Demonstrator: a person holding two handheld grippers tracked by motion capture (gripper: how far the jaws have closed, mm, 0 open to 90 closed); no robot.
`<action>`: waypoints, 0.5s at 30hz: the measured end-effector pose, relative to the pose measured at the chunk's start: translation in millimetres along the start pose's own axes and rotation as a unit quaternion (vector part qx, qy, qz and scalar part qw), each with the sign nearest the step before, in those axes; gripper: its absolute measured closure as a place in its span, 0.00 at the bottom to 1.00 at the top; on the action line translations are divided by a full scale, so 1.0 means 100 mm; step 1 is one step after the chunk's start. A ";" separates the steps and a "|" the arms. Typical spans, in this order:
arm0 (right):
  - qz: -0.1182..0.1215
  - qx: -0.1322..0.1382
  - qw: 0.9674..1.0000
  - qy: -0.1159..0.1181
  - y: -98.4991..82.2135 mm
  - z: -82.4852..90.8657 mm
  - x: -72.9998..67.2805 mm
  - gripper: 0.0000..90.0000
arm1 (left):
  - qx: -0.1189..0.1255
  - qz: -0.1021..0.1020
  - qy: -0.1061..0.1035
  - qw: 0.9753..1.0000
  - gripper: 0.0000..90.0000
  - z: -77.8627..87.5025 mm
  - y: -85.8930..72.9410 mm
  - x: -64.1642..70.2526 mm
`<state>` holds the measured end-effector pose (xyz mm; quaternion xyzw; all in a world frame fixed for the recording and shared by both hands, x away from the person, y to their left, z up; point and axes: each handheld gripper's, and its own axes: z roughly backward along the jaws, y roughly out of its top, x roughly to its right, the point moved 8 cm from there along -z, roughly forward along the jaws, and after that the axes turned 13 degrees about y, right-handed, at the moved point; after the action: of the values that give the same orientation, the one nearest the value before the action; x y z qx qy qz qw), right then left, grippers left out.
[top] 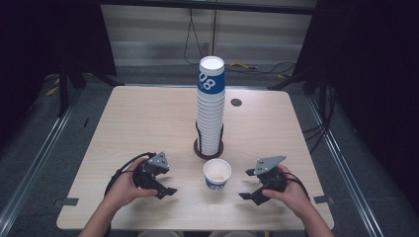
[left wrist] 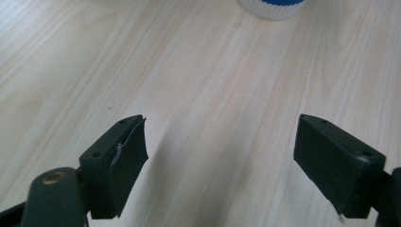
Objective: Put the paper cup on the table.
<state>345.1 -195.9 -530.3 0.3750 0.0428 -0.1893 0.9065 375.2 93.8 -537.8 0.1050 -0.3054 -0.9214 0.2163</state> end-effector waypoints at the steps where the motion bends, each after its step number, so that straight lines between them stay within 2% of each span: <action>1: -0.007 0.002 1.000 -0.003 -0.04 0.01 0.01 0.15 | -0.008 -0.006 0.001 1.000 0.20 0.00 -0.02 -0.02; 5: -0.008 -0.003 1.000 -0.009 -0.12 0.02 0.02 0.15 | 0.001 0.000 0.001 1.000 0.20 -0.01 -0.03 -0.03; 6: -0.008 -0.003 1.000 -0.009 -0.12 0.02 0.02 0.15 | -0.005 -0.006 0.003 1.000 0.20 0.00 -0.04 -0.05; 7: -0.010 0.001 1.000 -0.011 -0.16 0.03 0.03 0.15 | 0.004 0.002 0.006 1.000 0.20 -0.02 -0.03 -0.04; 11: -0.014 0.002 1.000 -0.018 -0.20 0.05 0.04 0.15 | -0.003 -0.006 0.005 1.000 0.20 -0.01 -0.07 -0.06; 15: -0.016 0.000 1.000 -0.023 -0.25 0.06 0.06 0.15 | 0.000 -0.001 0.007 1.000 0.20 -0.01 -0.08 -0.08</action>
<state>340.4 -218.4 -543.9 0.3696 0.0284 -0.2127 0.9041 379.5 102.8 -542.9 0.1114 -0.3037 -0.9209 0.2175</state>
